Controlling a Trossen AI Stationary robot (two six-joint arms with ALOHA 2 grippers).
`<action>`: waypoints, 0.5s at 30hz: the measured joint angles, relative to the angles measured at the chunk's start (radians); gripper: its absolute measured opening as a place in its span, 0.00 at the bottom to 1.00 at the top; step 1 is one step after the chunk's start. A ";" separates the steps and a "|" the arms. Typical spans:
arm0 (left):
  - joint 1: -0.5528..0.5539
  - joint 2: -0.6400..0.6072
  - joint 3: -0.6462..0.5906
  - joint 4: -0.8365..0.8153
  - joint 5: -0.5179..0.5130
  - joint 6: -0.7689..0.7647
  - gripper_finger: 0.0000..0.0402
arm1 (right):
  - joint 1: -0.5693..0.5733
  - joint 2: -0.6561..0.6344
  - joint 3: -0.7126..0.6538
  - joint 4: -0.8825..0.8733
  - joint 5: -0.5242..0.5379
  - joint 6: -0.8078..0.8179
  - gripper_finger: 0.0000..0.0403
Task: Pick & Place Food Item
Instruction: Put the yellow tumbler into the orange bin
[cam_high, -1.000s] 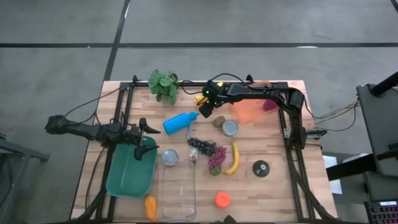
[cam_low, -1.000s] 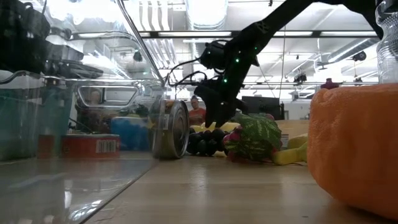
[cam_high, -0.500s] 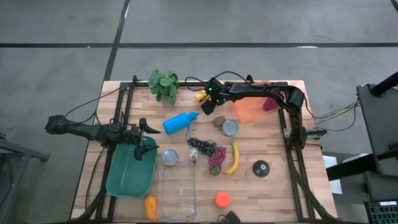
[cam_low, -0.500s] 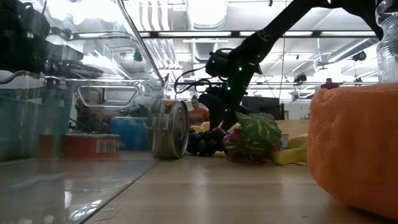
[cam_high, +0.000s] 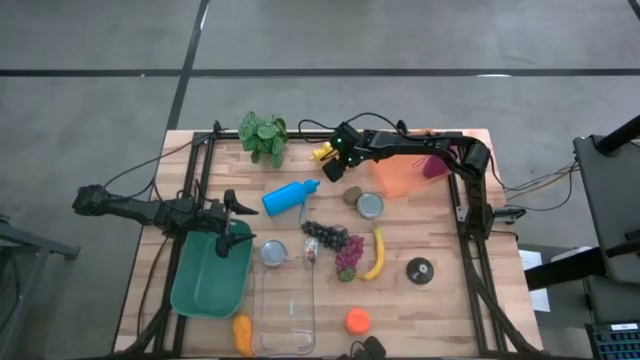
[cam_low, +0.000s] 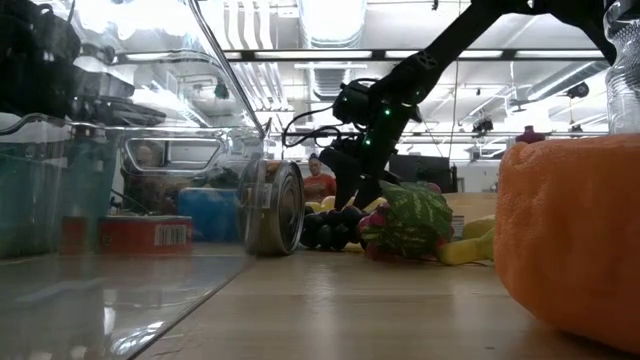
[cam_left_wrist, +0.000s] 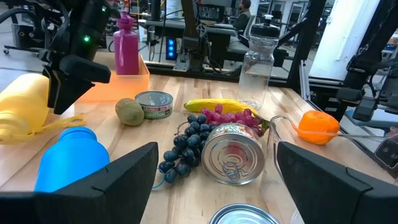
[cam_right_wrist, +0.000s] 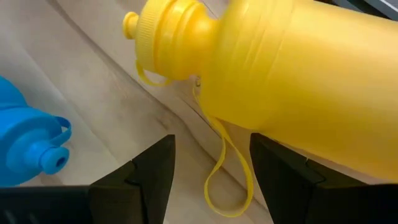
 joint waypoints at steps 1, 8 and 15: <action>0.000 0.000 0.000 0.000 0.000 0.000 0.84 | 0.000 0.000 0.000 0.001 0.000 0.000 0.51; 0.000 0.000 0.000 0.000 0.000 0.000 0.84 | 0.001 0.000 0.002 0.003 -0.076 0.001 0.51; 0.000 0.000 0.000 0.000 0.000 0.000 0.84 | 0.003 -0.006 0.068 -0.103 -0.103 -0.015 0.51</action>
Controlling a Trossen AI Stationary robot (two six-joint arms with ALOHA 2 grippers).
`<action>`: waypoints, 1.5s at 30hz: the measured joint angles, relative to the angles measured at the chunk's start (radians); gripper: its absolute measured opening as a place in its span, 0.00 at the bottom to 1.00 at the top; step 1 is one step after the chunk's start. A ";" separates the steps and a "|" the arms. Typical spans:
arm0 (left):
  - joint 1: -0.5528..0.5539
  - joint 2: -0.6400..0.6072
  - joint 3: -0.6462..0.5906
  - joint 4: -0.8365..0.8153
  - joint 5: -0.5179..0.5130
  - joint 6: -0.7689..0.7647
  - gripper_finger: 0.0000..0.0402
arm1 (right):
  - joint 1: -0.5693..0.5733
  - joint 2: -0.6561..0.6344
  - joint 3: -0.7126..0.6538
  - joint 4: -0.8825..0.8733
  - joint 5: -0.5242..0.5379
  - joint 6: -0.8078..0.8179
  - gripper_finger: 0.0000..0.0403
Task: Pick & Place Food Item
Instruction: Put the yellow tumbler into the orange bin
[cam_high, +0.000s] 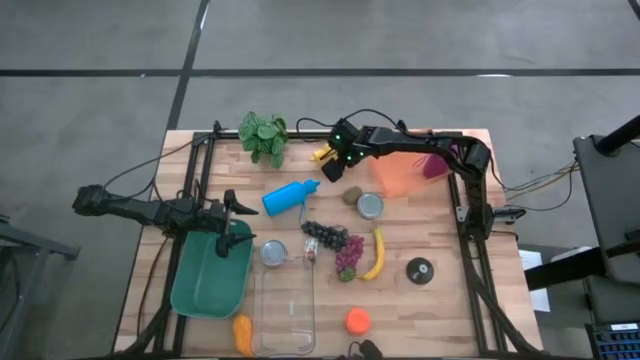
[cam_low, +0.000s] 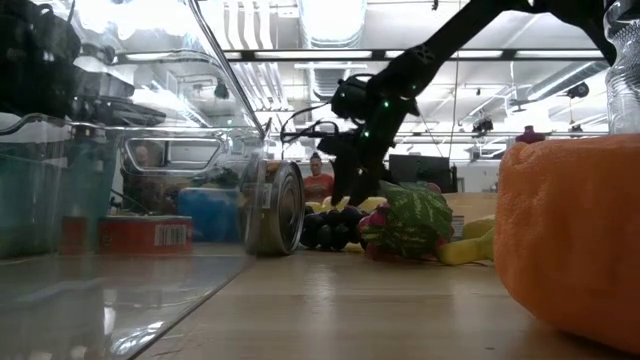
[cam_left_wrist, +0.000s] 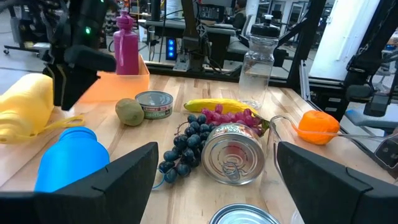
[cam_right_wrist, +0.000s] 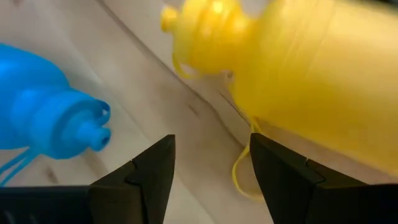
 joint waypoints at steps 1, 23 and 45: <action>0.000 0.000 0.000 0.000 0.000 0.000 0.84 | 0.000 -0.001 0.015 -0.008 0.000 -0.010 0.51; 0.000 0.000 0.000 0.000 0.000 0.000 0.84 | 0.052 0.004 0.063 -0.110 0.023 -0.080 0.51; 0.000 0.000 0.000 0.000 0.000 0.000 0.84 | 0.094 -0.144 -0.411 0.583 0.226 0.072 0.51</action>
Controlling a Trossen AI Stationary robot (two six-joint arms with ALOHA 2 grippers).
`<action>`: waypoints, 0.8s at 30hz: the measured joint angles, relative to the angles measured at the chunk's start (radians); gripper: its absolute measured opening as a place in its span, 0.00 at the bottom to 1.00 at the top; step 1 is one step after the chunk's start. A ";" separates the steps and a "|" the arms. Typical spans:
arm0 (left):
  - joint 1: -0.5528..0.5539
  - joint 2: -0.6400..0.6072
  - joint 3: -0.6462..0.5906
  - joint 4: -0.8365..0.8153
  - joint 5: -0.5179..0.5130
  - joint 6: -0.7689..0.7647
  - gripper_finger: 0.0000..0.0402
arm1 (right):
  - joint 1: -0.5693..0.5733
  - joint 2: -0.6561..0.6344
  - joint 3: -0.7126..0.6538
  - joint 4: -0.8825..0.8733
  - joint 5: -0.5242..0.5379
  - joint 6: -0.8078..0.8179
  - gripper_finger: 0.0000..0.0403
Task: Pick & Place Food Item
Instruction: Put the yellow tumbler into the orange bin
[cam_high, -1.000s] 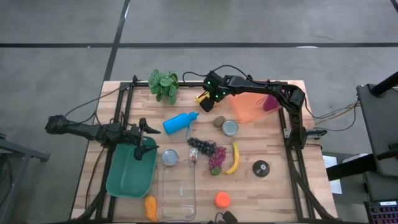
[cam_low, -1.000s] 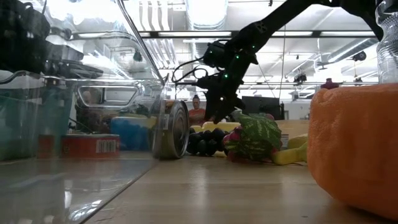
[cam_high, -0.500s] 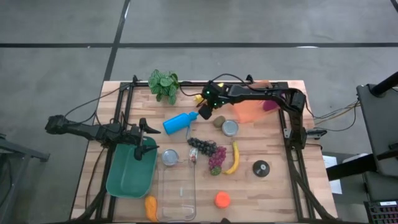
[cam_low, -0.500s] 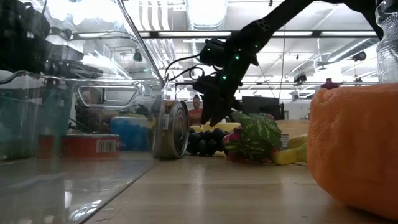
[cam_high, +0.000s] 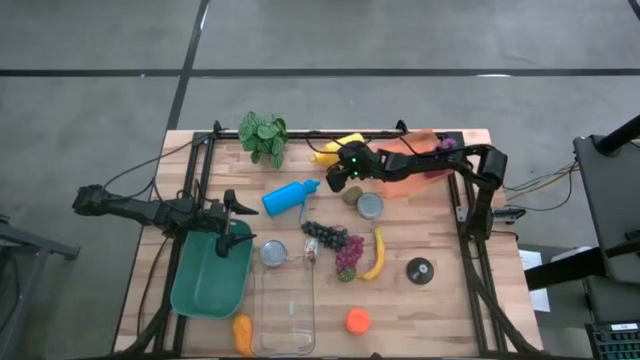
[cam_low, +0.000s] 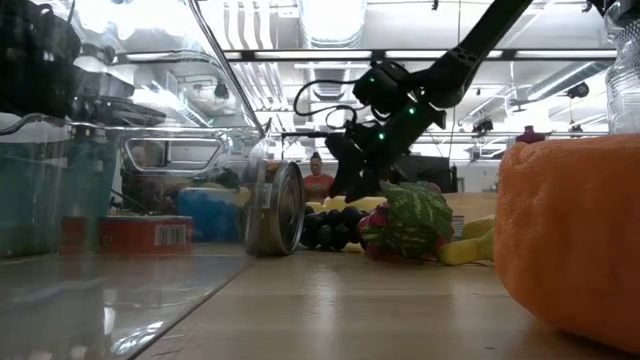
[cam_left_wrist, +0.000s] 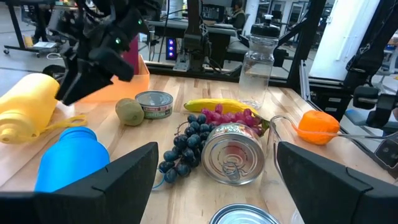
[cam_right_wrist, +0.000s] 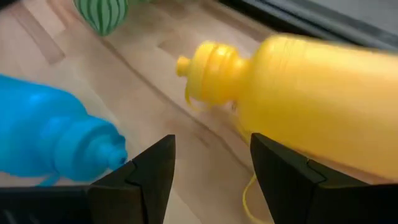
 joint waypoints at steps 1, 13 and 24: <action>0.000 0.000 0.000 0.000 0.000 0.000 0.84 | 0.000 0.003 -0.001 0.003 0.010 0.000 0.51; 0.000 0.000 0.000 0.000 0.000 0.000 0.84 | 0.002 0.103 0.069 -0.014 0.026 -0.012 0.51; 0.000 0.019 0.000 0.001 0.003 0.000 0.84 | -0.003 0.147 0.176 -0.118 0.062 -0.053 0.51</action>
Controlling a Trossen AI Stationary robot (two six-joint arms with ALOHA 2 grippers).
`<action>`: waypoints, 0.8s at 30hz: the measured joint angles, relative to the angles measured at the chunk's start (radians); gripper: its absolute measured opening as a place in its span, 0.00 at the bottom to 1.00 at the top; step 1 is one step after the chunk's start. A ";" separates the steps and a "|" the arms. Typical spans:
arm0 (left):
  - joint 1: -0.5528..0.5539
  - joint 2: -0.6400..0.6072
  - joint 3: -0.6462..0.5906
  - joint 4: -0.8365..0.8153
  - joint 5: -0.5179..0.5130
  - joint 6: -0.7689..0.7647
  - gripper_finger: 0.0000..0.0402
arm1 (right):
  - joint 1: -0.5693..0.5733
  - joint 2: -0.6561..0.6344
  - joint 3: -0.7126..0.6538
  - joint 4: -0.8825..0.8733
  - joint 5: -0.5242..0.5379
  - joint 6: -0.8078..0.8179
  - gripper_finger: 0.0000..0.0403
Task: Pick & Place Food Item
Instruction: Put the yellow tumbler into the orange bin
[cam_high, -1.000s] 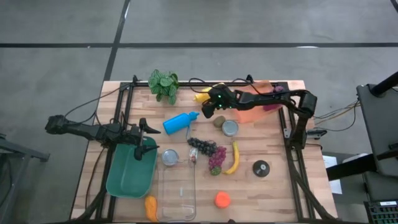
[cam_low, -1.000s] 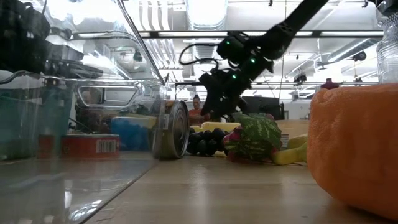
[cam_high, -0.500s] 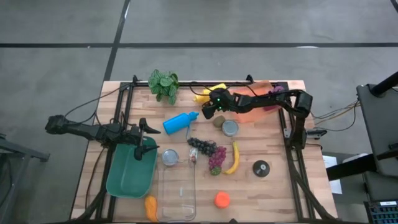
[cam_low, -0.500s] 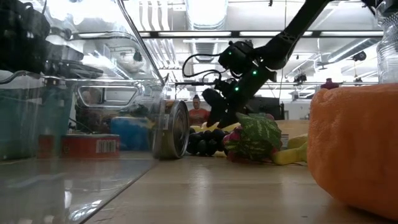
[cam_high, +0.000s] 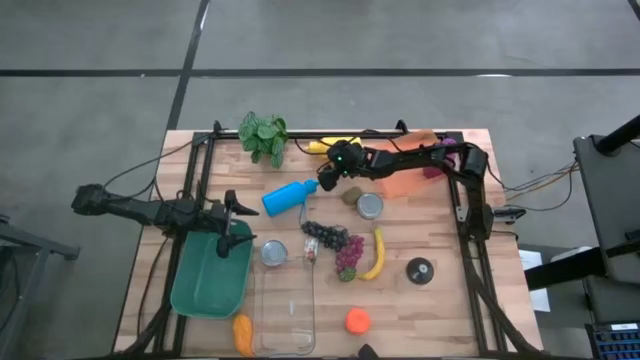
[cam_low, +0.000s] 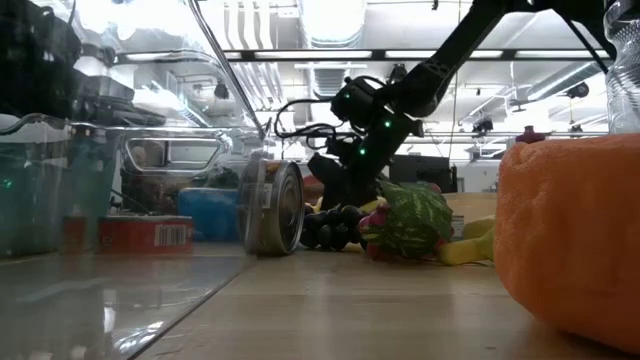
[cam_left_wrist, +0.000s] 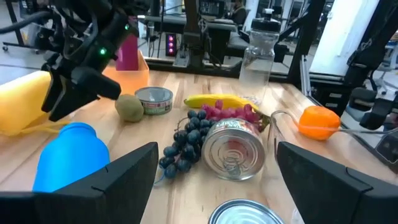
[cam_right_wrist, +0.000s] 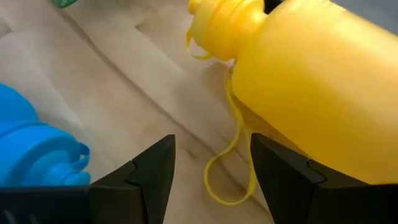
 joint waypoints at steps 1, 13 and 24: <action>0.000 0.000 0.000 -0.002 0.000 0.000 0.84 | -0.003 0.000 0.002 -0.002 0.000 0.002 0.51; 0.000 0.000 0.000 -0.002 0.000 0.000 0.84 | -0.030 0.001 0.020 -0.090 -0.029 0.094 0.51; 0.000 0.000 0.000 -0.002 0.000 0.000 0.84 | -0.026 0.002 0.019 -0.090 -0.174 0.098 0.51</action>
